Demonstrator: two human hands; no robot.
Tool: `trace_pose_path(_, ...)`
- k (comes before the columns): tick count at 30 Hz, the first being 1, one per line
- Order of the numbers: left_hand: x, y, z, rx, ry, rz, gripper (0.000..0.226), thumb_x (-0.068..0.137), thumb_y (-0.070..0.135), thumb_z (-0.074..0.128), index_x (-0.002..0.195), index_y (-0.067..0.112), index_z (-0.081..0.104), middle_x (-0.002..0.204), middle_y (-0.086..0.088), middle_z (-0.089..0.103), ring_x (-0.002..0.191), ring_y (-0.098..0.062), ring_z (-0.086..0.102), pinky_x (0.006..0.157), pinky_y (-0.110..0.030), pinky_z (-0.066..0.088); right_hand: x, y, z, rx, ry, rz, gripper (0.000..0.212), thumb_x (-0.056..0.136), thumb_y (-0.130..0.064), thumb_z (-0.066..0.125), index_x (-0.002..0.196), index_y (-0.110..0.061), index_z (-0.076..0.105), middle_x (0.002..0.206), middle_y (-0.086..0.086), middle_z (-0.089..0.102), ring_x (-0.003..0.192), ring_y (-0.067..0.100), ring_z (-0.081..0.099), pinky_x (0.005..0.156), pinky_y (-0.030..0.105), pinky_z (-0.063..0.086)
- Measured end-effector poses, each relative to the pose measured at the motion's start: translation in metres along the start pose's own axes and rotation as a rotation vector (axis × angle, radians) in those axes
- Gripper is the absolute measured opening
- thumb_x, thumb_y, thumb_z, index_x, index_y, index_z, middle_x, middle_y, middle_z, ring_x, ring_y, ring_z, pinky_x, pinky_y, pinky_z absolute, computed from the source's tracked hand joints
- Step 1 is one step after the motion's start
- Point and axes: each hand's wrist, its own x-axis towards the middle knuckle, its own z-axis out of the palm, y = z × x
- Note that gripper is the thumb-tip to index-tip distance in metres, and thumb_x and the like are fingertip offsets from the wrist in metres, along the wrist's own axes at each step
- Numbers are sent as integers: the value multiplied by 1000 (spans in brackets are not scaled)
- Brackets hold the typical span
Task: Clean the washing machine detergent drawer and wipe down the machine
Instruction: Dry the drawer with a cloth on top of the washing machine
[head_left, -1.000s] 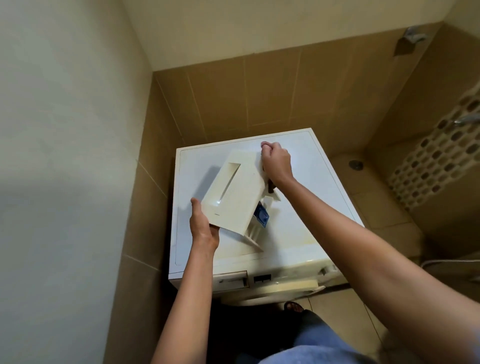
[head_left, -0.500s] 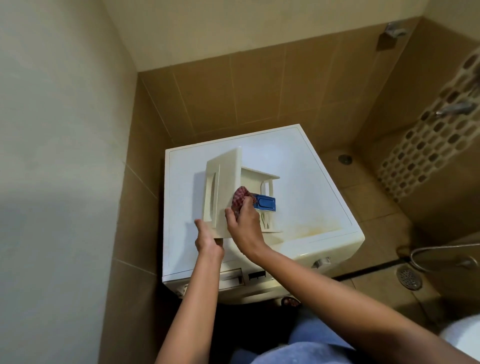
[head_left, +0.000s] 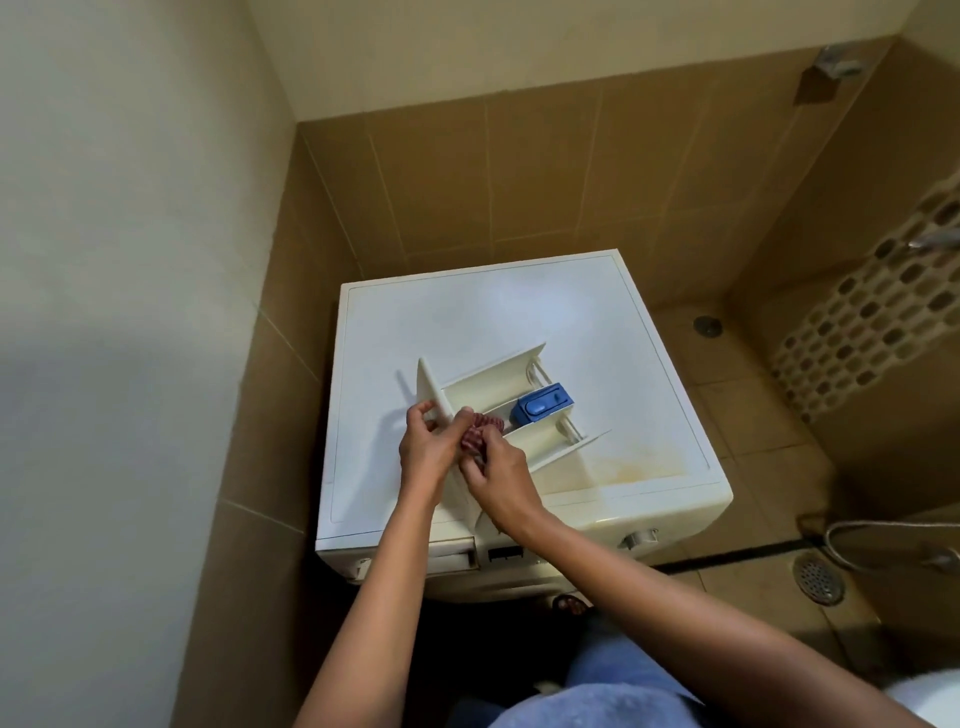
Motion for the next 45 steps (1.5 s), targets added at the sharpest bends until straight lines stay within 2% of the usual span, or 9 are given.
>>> trace_pose_path(6, -2, 2, 4, 63, 74, 13, 44, 90, 33, 61, 131, 24, 46, 119, -1, 58, 100, -18, 57, 80, -28, 42, 21, 5, -48, 172, 127, 180, 19, 92, -24, 54, 107, -18, 63, 98, -11, 66, 86, 3, 61, 70, 9, 46)
trace_pose_path(11, -2, 5, 21, 151, 167, 65, 36, 96, 21, 47, 130, 11, 41, 126, -12, 50, 104, -27, 52, 85, -36, 45, 65, -6, -92, 170, 329, 167, 22, 96, -30, 46, 100, -14, 59, 86, -3, 60, 83, 16, 55, 66, 27, 39)
trace_pose_path(15, -1, 4, 42, 193, 331, 83, 27, 100, 22, 39, 122, 6, 44, 128, -19, 46, 111, -39, 49, 90, -42, 42, 107, -4, -87, -116, 30, 101, 39, 96, -30, 30, 90, -5, 59, 83, 8, 65, 79, 24, 58, 69, 31, 43)
trace_pose_path(18, -1, -1, 49, 296, 445, 141, 28, 101, 26, 37, 119, 8, 49, 128, -17, 50, 111, -39, 49, 90, -44, 41, 131, 11, -70, -506, -342, 105, 42, 98, -31, 28, 102, -7, 62, 108, 18, 65, 99, 33, 59, 87, 37, 46)
trace_pose_path(26, 7, -9, 53, 431, 562, 261, 25, 101, 22, 40, 114, 7, 55, 117, -11, 60, 108, -34, 52, 88, -45, 46, 151, 31, -38, -959, -370, 51, 46, 92, -32, 30, 114, -8, 63, 114, 16, 64, 106, 36, 58, 86, 38, 44)
trace_pose_path(34, 5, -7, 51, 514, 580, 170, 26, 101, 27, 37, 116, 12, 52, 125, -6, 59, 123, -30, 47, 95, -52, 43, 134, 29, -28, -611, -601, -227, 25, 95, -41, 39, 90, -26, 58, 86, 2, 70, 82, 25, 66, 71, 31, 47)
trace_pose_path(37, 1, -8, 53, 592, 552, 100, 31, 102, 32, 32, 122, 17, 51, 135, -1, 53, 135, -30, 35, 106, -60, 29, 150, 28, -60, -630, -747, -271, 33, 95, -45, 43, 117, -30, 63, 117, -2, 67, 105, 18, 61, 85, 24, 44)
trace_pose_path(41, -1, -9, 54, 593, 525, 121, 33, 103, 32, 32, 126, 20, 51, 138, 5, 51, 139, -28, 30, 108, -64, 21, 168, 44, -83, -1062, -617, -93, 39, 94, -39, 37, 117, -23, 64, 123, 2, 62, 112, 23, 55, 83, 33, 44)
trace_pose_path(45, 2, -7, 53, 545, 504, 155, 34, 102, 30, 35, 128, 17, 54, 135, 2, 57, 141, -23, 27, 111, -61, 20, 155, 41, -60, -1028, -546, 58, 30, 89, -21, 39, 105, -10, 62, 111, 6, 63, 102, 27, 55, 77, 33, 35)
